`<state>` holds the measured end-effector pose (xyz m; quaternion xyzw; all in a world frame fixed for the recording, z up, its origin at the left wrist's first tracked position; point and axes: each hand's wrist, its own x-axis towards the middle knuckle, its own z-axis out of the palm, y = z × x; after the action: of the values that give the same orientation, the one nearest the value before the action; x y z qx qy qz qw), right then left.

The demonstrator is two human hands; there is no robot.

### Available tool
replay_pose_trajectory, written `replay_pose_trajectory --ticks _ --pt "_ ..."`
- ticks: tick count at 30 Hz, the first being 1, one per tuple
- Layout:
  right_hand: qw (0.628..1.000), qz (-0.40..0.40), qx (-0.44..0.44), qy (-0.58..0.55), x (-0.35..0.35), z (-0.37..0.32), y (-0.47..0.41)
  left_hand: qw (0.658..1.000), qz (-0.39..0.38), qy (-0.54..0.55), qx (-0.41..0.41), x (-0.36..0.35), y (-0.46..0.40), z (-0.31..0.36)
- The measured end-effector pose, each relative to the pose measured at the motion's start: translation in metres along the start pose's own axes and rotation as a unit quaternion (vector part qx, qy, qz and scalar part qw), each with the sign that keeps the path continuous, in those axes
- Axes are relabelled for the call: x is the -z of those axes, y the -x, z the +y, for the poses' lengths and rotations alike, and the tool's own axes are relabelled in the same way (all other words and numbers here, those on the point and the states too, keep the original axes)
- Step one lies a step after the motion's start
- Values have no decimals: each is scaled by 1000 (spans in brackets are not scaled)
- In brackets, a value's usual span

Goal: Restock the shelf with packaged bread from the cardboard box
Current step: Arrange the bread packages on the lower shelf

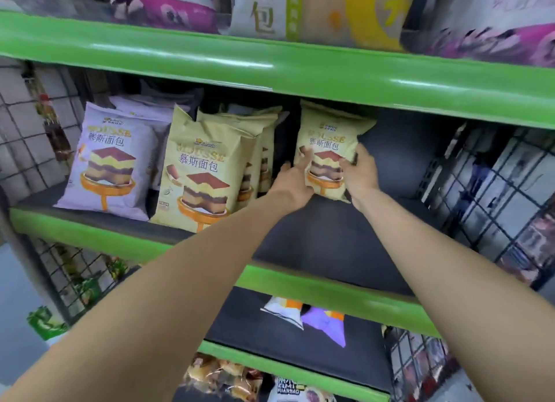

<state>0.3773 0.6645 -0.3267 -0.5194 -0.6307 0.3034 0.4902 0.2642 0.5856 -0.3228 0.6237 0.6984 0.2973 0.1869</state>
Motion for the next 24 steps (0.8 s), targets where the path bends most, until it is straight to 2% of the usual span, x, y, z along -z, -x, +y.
replay_pose_trajectory --ticks 2,5,8,11,17,19,21,24 --pt "1000 5 10 18 -2 7 -5 1000 -7 10 -2 -7 -4 -1" --pt "998 -13 -24 48 -2 4 -13 999 -2 32 4 -13 -7 1" --pt "992 -65 -54 95 3 -10 -15 999 9 27 15 -14 -9 7" --pt "986 -110 -95 84 6 -22 -4 999 19 24 34 -9 -6 15" --pt "991 -68 -58 98 16 -52 41 994 44 74 74 42 27 43" --pt "988 -106 -46 99 21 -73 67 988 22 117 100 62 51 49" --pt "979 -163 -54 112 23 -100 97 987 8 112 116 85 79 51" --pt "968 -214 -67 113 19 -138 133 980 29 110 162 120 121 47"
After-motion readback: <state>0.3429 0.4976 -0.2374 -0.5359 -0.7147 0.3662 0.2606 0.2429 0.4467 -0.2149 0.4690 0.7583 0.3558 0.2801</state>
